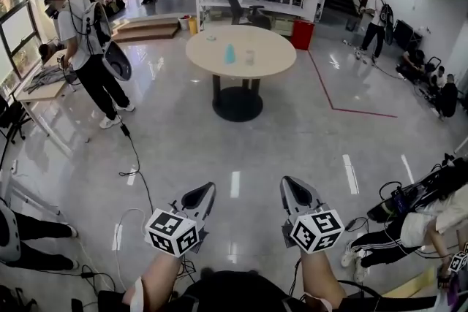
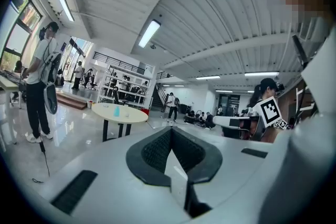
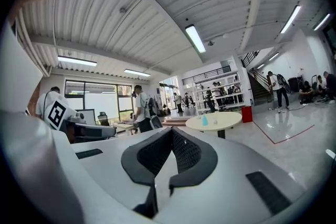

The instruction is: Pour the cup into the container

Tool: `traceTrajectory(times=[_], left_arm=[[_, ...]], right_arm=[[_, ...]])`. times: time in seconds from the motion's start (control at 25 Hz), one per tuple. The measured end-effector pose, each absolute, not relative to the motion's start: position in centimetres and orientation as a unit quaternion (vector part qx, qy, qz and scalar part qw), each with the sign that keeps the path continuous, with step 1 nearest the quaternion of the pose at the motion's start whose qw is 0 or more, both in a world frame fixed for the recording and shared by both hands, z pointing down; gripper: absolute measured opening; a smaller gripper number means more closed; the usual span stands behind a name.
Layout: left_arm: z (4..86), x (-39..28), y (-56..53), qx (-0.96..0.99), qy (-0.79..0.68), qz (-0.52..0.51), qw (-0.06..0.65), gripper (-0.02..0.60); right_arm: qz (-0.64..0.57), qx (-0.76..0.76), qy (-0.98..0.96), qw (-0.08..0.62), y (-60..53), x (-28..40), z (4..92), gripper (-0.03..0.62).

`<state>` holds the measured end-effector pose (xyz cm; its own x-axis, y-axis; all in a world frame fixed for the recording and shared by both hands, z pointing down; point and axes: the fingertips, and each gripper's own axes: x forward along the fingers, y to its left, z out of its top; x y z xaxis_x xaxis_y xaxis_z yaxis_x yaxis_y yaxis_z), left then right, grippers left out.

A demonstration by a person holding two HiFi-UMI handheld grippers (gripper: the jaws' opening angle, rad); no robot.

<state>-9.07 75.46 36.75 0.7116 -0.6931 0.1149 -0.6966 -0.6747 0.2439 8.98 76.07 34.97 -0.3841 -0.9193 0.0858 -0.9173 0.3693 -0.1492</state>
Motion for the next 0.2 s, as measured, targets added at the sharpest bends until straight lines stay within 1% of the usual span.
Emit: traceTrajectory(times=[0.2], left_arm=[[36.84,-10.10,75.83,0.916,-0.376,0.007,0.137,0.000]], right_arm=[[-0.089,-0.556,0.826,0.000,76.52,7.82,35.12,0.005]])
